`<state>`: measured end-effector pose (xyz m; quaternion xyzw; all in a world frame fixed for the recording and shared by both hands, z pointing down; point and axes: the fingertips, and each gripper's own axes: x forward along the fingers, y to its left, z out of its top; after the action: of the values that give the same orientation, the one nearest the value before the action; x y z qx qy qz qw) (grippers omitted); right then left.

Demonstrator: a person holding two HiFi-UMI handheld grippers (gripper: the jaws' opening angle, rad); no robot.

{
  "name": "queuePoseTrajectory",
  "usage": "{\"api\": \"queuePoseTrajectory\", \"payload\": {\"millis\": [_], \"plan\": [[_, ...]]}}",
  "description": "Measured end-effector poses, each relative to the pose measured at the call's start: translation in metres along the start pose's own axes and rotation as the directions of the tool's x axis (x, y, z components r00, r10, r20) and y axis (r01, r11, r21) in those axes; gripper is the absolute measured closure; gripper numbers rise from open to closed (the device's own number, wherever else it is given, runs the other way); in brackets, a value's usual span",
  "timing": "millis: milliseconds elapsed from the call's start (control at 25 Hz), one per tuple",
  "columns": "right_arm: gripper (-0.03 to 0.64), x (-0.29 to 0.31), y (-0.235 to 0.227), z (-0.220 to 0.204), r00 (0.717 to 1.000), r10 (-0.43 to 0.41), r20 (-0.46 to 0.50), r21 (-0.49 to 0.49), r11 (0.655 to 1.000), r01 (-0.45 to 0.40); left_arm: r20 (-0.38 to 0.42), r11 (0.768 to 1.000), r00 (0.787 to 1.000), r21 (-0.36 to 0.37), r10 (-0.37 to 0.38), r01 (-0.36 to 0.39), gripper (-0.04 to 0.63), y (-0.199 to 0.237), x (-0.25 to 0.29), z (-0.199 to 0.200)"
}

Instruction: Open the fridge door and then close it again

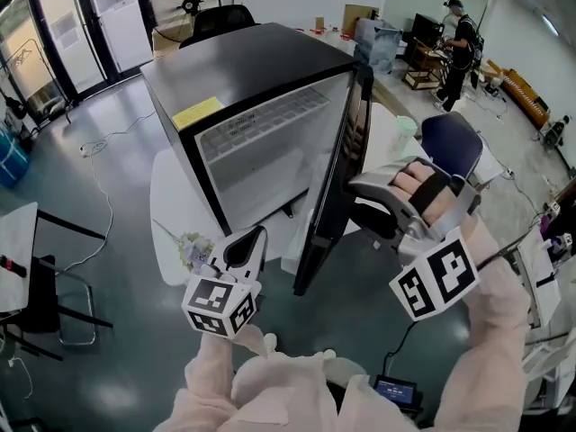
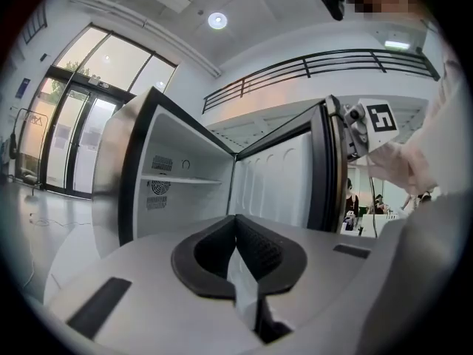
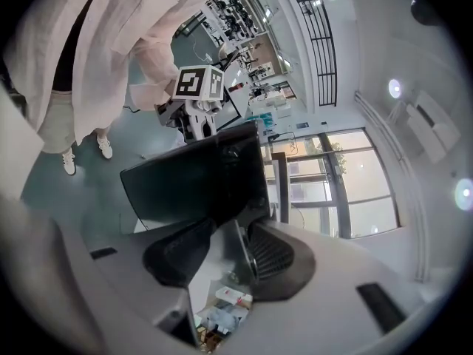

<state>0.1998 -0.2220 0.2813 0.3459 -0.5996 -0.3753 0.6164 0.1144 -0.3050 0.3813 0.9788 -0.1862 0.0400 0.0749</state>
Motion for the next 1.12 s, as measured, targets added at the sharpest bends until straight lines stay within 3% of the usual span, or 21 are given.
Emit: {"api": "queuePoseTrajectory", "payload": {"millis": [1120], "plan": [[0.453, -0.075, 0.046, -0.085, 0.997, 0.007, 0.073, -0.09, 0.996, -0.001, -0.005, 0.991, 0.991, 0.006, 0.133, -0.133, 0.584, -0.114, -0.018, -0.029]]}}
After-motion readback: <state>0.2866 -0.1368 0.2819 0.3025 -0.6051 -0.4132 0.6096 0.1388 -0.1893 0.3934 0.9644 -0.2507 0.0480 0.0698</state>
